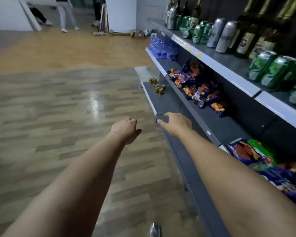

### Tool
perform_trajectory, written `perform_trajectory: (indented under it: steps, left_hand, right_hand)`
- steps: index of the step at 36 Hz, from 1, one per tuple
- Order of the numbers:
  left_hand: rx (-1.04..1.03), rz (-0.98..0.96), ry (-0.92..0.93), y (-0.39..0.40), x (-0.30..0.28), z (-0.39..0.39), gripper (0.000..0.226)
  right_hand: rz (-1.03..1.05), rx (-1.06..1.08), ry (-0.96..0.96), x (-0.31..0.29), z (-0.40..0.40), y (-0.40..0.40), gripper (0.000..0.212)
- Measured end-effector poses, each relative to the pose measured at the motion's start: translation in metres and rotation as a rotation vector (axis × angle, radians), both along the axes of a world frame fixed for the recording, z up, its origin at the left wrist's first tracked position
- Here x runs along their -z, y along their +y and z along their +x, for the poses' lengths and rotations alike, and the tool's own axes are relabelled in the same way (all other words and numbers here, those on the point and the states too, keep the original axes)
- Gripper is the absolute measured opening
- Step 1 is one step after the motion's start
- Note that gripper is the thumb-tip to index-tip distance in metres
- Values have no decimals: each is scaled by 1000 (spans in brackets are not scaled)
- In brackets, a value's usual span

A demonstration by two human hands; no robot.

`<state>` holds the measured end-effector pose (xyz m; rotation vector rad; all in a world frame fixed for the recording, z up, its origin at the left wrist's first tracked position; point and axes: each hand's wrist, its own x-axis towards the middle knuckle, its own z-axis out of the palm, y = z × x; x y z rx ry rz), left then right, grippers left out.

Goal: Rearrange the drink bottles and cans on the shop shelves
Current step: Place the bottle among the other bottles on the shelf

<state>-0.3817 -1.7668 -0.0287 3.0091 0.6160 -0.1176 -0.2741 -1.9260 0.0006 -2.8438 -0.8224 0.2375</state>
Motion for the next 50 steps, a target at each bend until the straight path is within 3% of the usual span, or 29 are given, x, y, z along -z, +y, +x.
perform_trajectory:
  steps: [17, 25, 50]
  left_hand:
    - [-27, -14, 4, 151, -13, 236, 48]
    - [-25, -21, 6, 235, -13, 341, 51]
    - [215, 19, -49, 523, -45, 666, 49]
  right_hand:
    - [60, 36, 56, -7, 245, 163, 57]
    - [-11, 8, -26, -5, 342, 233, 53]
    - [25, 218, -145, -30, 635, 493, 50]
